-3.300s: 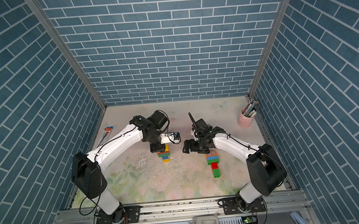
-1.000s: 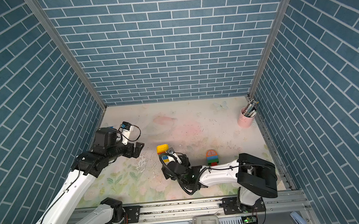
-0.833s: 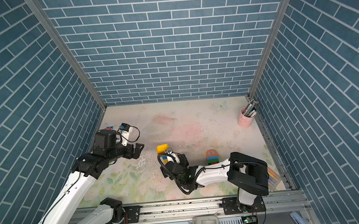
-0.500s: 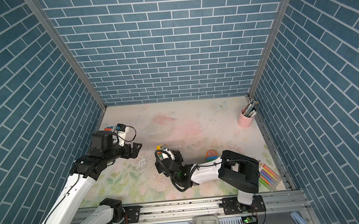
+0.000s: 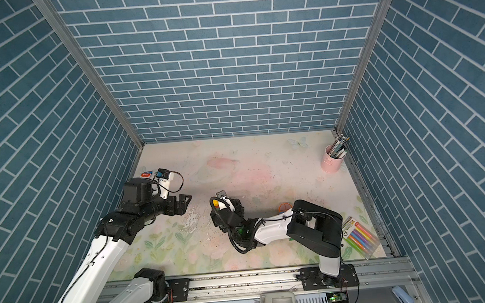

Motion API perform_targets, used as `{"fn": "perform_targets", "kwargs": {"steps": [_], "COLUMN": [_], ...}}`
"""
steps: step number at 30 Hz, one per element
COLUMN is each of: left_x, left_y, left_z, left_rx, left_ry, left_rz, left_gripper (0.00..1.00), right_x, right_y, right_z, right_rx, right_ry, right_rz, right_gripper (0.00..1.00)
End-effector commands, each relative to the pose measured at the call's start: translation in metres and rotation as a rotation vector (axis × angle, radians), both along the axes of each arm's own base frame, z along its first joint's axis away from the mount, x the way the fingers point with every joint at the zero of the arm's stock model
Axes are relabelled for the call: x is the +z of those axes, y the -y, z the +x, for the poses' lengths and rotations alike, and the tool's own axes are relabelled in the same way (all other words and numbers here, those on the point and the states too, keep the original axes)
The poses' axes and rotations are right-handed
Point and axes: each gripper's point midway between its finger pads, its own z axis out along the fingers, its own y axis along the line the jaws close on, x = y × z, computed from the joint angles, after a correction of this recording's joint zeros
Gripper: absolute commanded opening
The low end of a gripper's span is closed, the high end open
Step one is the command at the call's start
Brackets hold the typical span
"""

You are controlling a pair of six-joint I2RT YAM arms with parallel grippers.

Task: Assemble an ice cream with lego
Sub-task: Adjust the lego brick at the center of the board.

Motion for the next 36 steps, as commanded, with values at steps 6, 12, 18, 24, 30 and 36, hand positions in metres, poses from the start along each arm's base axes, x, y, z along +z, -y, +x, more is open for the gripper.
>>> {"fn": "perform_targets", "kwargs": {"steps": [6, 12, 18, 24, 30, 36], "left_x": [-0.004, -0.005, -0.005, -0.006, -0.008, -0.010], "left_y": [-0.001, -0.001, 0.000, 0.004, 0.008, 0.009], "left_z": [-0.001, -0.002, -0.001, 0.001, 0.001, 0.001], "left_rx": [0.006, 0.008, 0.013, 0.006, -0.009, -0.017], "left_ry": [-0.008, -0.009, -0.015, -0.026, -0.041, -0.052], "left_rz": [-0.012, -0.014, -0.027, -0.049, -0.067, -0.070], "left_gripper": [1.00, 1.00, 1.00, 1.00, 1.00, 0.99], "right_x": [0.005, 0.010, 0.024, 0.034, 0.038, 0.036], "right_y": [0.000, 0.008, 0.028, 0.053, 0.070, 0.086], "right_z": [0.005, 0.005, -0.004, -0.027, -0.056, -0.084], "right_rx": [-0.017, -0.031, -0.040, 0.017, 0.135, 0.179], "right_ry": [0.027, 0.020, -0.144, -0.385, -0.691, -0.931], "right_rz": [0.004, -0.022, -0.167, -0.244, -0.271, -0.334], "right_gripper": [0.57, 0.31, 0.01, 0.00, 0.00, 0.00]}}
